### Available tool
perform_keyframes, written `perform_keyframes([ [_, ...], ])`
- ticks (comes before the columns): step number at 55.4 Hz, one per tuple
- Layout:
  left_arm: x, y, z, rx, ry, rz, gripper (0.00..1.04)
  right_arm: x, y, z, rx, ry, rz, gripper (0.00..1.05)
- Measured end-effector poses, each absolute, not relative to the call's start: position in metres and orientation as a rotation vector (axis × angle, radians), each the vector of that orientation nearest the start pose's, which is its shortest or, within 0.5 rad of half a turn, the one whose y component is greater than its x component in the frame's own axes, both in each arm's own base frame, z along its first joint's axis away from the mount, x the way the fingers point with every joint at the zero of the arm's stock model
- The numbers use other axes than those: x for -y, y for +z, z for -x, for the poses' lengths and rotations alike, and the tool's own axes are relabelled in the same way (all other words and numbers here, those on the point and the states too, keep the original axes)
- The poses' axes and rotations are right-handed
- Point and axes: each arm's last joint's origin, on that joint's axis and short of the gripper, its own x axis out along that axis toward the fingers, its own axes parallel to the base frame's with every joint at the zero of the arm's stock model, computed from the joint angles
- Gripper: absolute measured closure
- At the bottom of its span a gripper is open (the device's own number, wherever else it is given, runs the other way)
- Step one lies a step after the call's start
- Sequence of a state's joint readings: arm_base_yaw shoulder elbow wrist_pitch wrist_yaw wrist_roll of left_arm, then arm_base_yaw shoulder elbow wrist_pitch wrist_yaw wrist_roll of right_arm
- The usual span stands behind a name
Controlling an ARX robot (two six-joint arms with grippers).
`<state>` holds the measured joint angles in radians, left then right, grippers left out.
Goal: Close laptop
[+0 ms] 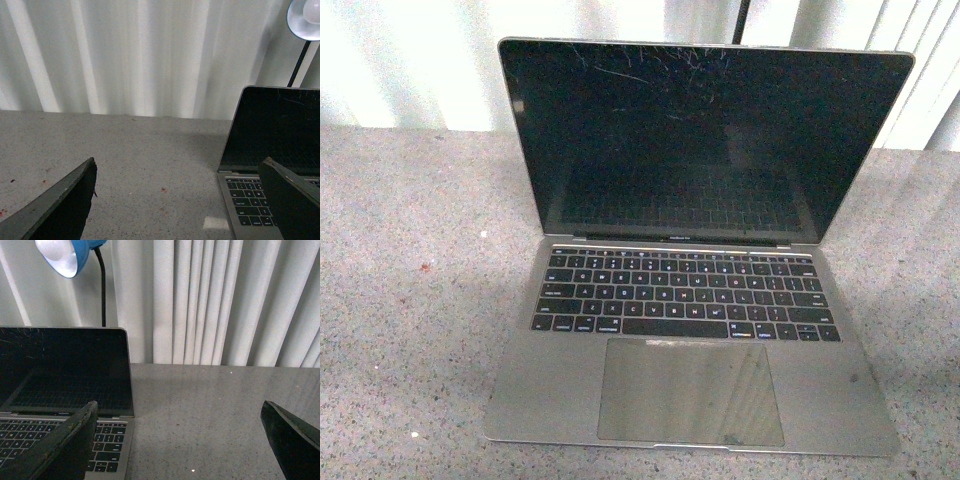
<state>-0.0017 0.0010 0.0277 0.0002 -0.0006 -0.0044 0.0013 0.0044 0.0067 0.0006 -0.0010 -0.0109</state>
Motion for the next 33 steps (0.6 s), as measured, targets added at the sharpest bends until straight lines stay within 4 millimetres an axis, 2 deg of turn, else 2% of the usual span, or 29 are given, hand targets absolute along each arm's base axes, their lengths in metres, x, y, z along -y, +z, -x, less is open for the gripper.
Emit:
perform_keyframes([
  [33, 0.0002, 0.1729, -0.096, 0.027, -0.002, 0.004, 0.07, -0.0002, 0.1655, -0.0976, 0.003, 0.002, 0.01, 0.07],
])
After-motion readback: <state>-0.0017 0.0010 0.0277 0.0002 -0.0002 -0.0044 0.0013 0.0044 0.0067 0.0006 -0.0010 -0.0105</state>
